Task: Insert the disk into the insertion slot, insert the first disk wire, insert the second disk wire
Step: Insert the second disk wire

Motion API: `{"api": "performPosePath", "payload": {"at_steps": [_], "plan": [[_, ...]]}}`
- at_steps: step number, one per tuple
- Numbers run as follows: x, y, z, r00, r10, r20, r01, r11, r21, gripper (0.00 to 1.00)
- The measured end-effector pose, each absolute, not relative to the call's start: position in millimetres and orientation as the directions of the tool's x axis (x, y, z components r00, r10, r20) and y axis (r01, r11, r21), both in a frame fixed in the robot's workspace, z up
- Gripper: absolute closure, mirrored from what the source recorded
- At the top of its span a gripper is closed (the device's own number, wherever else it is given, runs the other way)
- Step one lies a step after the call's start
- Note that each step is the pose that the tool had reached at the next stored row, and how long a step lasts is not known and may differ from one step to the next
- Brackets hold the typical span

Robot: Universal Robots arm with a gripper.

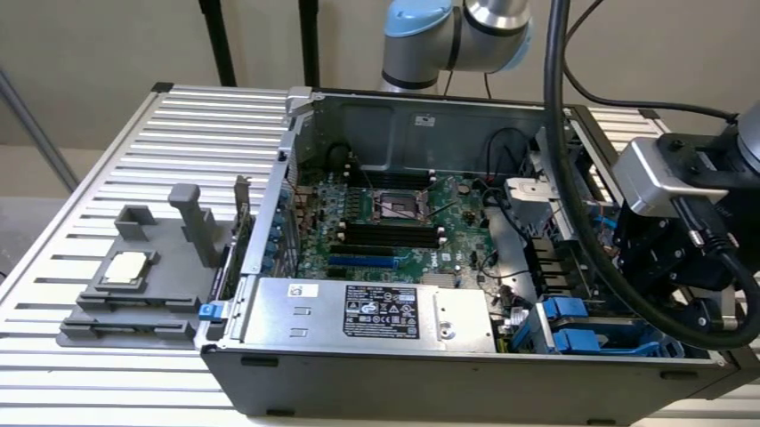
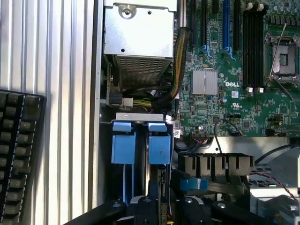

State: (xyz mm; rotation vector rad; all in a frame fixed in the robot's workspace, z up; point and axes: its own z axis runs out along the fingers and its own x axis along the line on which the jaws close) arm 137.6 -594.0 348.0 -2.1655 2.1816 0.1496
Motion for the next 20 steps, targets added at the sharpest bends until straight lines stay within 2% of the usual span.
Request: {"api": "performPosePath", "payload": {"at_steps": [10,20], "plan": [[137.3,-594.1,348.0,-0.009,-0.993,-0.114,-1.0,0.006,0.024,0.75],[139.5,-594.0,391.0,-0.009,-0.993,-0.114,-1.0,0.006,0.028,0.75]]}}
